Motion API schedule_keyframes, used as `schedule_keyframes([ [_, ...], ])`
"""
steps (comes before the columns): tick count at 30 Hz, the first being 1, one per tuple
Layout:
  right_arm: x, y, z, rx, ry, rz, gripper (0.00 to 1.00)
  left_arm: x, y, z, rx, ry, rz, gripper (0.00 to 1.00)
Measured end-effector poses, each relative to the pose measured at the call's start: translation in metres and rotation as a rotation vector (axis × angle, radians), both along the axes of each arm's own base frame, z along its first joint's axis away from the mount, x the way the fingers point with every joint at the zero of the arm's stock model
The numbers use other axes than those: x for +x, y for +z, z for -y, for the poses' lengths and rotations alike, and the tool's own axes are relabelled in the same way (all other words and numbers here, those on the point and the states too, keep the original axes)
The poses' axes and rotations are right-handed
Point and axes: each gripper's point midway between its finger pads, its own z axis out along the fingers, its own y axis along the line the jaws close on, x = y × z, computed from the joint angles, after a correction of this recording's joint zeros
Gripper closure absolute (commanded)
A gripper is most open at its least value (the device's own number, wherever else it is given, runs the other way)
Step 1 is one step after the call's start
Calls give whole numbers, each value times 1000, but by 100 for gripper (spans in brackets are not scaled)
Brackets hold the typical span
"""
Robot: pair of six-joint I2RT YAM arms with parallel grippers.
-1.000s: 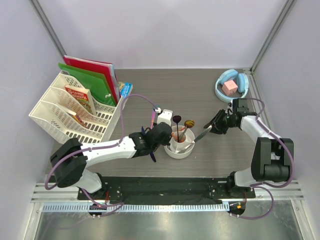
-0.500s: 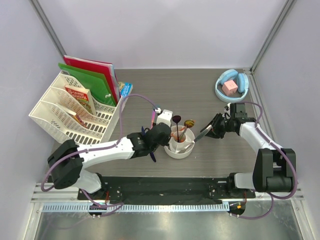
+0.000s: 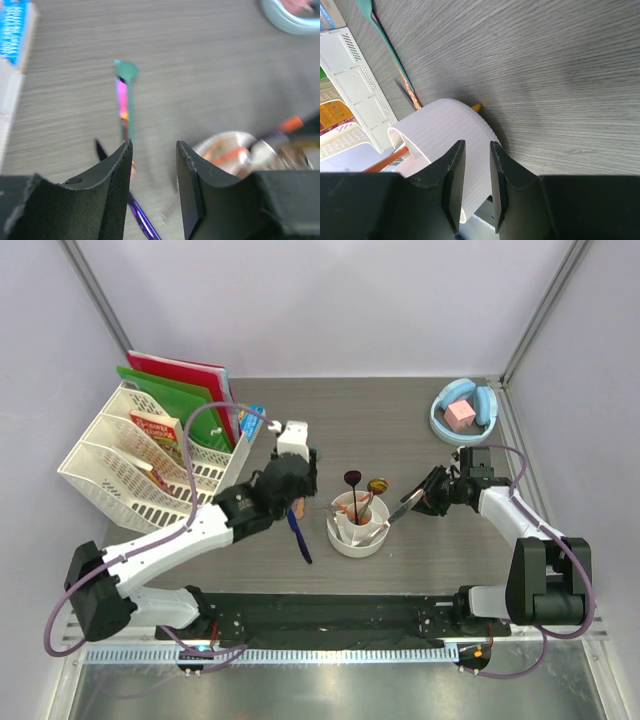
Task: Sort the eating utensils into containers
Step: Place the fork in the storage box, then pick up the spoon from the center of the board.
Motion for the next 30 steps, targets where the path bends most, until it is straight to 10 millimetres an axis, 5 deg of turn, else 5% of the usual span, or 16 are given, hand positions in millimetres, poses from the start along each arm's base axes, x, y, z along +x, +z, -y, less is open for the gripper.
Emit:
schedule_keyframes([
  [5, 4, -2, 3, -13, -24, -2, 68, 54, -3, -22, 62, 128, -62, 58],
  [12, 6, -16, 7, -31, -51, -54, 68, 108, -90, -10, 222, 119, -308, 59],
  [16, 13, -21, 8, -36, -53, -75, 68, 120, -141, -2, 280, 83, -432, 61],
  [20, 22, -21, 9, -40, -56, -78, 68, 123, -170, 0, 319, 57, -498, 61],
  [30, 34, -32, 12, -41, -59, -120, 68, 133, -177, 1, 329, 20, -509, 62],
])
